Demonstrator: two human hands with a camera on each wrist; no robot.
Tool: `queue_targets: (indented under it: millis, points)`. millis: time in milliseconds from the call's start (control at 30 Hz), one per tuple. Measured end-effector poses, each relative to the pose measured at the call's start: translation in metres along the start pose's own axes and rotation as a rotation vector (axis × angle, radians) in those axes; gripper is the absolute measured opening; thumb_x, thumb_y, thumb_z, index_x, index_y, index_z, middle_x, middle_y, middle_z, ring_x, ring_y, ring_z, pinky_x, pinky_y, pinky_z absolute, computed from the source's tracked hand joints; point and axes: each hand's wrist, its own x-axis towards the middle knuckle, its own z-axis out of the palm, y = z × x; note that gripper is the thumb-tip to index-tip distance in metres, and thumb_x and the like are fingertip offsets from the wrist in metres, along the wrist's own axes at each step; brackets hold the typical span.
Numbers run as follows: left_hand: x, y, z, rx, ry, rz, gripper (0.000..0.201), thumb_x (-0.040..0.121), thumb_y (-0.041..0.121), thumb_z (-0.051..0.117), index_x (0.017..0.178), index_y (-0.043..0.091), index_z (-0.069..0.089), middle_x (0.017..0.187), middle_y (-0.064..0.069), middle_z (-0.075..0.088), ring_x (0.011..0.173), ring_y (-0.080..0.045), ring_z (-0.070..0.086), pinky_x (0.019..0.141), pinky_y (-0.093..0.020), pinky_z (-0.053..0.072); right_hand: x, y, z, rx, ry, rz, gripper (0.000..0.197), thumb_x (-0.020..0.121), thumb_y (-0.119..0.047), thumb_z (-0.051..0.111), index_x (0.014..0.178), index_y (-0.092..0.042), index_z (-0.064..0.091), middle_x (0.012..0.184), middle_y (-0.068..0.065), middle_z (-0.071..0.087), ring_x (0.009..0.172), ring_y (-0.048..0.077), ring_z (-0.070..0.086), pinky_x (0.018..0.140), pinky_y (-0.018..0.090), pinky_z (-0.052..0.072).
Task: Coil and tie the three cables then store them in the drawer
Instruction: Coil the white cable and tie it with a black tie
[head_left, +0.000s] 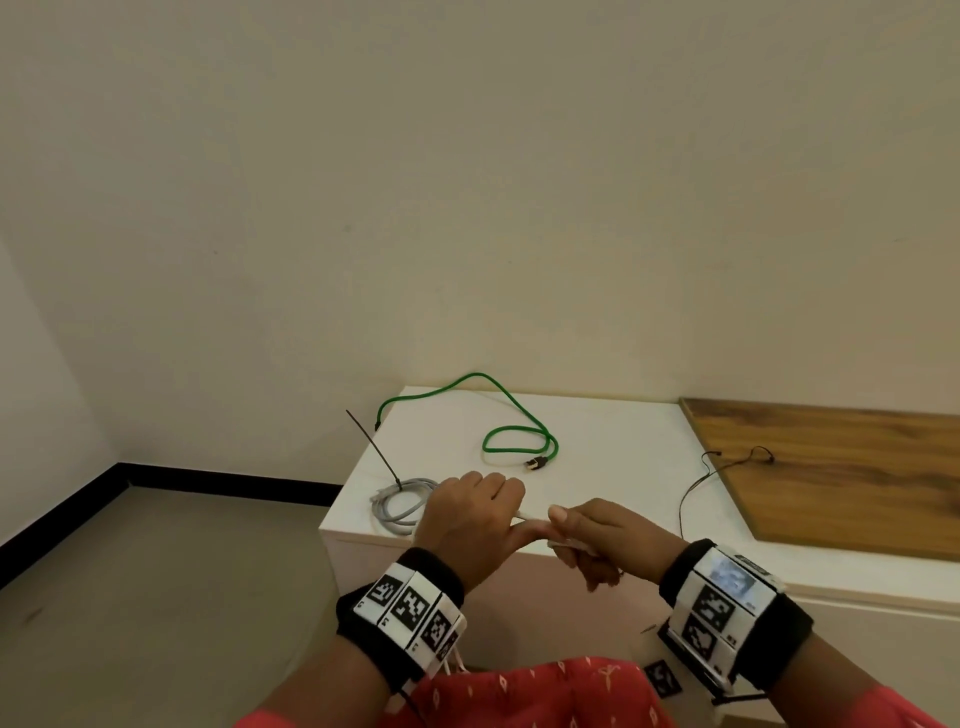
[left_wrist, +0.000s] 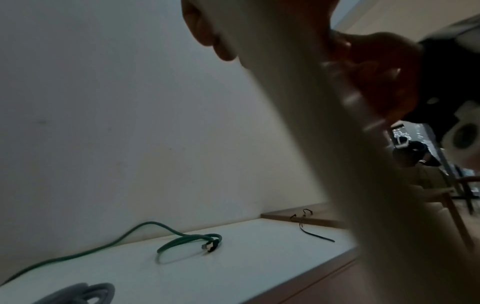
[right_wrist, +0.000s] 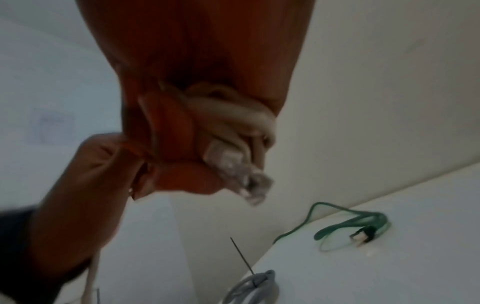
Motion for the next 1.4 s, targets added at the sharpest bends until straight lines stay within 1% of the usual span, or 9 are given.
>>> queue_targets:
  millis: [200,400,500,600,700,833,967,1233,1400]
  points:
    - [-0.005,-0.005,0.001,-0.171,-0.144,-0.098,0.066,0.093,0.057,0.011,0.053,0.019,0.047,0.038,0.005,0.049,0.031,-0.008,0.044,0.032,-0.017,0.027,-0.006,-0.015,-0.008,0.605,-0.069,0.042,0.054,0.087,-0.048,0.042,0.046,-0.013,0.044,0.028,-0.007,0.027,0.025,0.009,0.022,0.039,0.019,0.03]
    - [-0.015,0.007,0.003,-0.422,-0.216,-0.279,0.052,0.093,0.056,0.017,0.058,0.021,0.035,0.036,0.001,0.041,0.032,-0.014,0.038,0.04,-0.008,0.008,-0.002,-0.018,-0.012,0.996,-0.089,0.045,0.034,0.069,-0.037,0.054,0.045,-0.015,0.049,0.025,-0.009,0.03,0.021,0.006,0.028,0.037,0.018,0.037]
    - [-0.022,0.009,0.007,-0.595,-0.196,-0.401,0.05,0.083,0.07,0.016,0.057,0.03,0.027,0.04,0.009,0.029,0.04,-0.009,0.036,0.042,-0.012,0.019,-0.004,-0.016,-0.024,1.197,-0.052,-0.031,0.034,0.046,-0.027,0.081,0.047,-0.013,0.05,0.025,-0.008,0.033,0.022,0.008,0.032,0.038,0.019,0.04]
    - [-0.026,0.013,0.011,-0.761,-0.184,-0.459,0.044,0.082,0.065,0.029,0.062,0.027,0.04,0.046,0.012,0.047,0.047,-0.003,0.044,0.048,-0.011,0.027,-0.004,-0.016,-0.025,1.331,0.015,-0.066,0.038,0.04,-0.02,0.086,0.05,-0.011,0.051,0.027,-0.005,0.033,0.023,0.01,0.032,0.039,0.02,0.043]
    - [-0.034,0.016,0.016,-0.84,-0.21,-0.528,0.031,0.081,0.056,0.029,0.067,0.033,0.044,0.055,0.023,0.053,0.05,-0.004,0.045,0.05,-0.012,0.028,-0.002,-0.021,-0.026,1.433,0.13,-0.142,0.027,0.06,-0.023,0.077,0.054,-0.011,0.054,0.032,-0.004,0.035,0.028,0.011,0.036,0.044,0.021,0.048]
    - [-0.052,0.011,0.021,-0.84,-0.314,-0.609,0.029,0.085,0.05,0.031,0.066,0.034,0.047,0.048,0.015,0.049,0.047,-0.007,0.04,0.052,-0.022,0.03,-0.006,-0.025,-0.038,1.519,0.333,-0.242,0.042,0.093,-0.036,0.032,0.065,-0.011,0.051,0.042,-0.005,0.038,0.037,0.01,0.04,0.052,0.024,0.053]
    - [-0.043,0.022,0.014,-0.641,-0.492,-0.402,0.042,0.09,0.047,0.023,0.093,0.018,0.053,0.058,0.005,0.052,0.057,-0.012,0.049,0.058,-0.029,0.034,-0.002,-0.025,-0.033,1.446,0.516,-0.322,0.038,0.096,-0.036,0.026,0.078,-0.011,0.049,0.048,-0.005,0.044,0.044,0.01,0.047,0.062,0.025,0.058]
    - [-0.041,0.045,0.01,-0.603,-0.608,-0.224,0.064,0.077,0.055,0.006,0.122,0.028,0.043,0.11,-0.005,0.068,0.099,-0.025,0.061,0.081,-0.035,0.047,0.007,-0.02,-0.011,0.795,0.774,-0.371,0.023,0.091,-0.031,0.038,0.089,-0.014,0.052,0.055,-0.008,0.048,0.059,0.013,0.05,0.069,0.027,0.046]
    - [-0.036,0.048,0.0,-0.487,-0.536,-0.112,0.039,0.084,0.041,0.024,0.113,0.023,0.041,0.087,-0.004,0.069,0.071,-0.025,0.065,0.056,-0.028,0.049,0.013,0.001,0.0,0.078,0.751,-0.403,0.023,0.089,-0.034,0.035,0.09,-0.016,0.048,0.075,-0.006,0.047,0.067,-0.001,0.049,0.066,0.009,0.041]
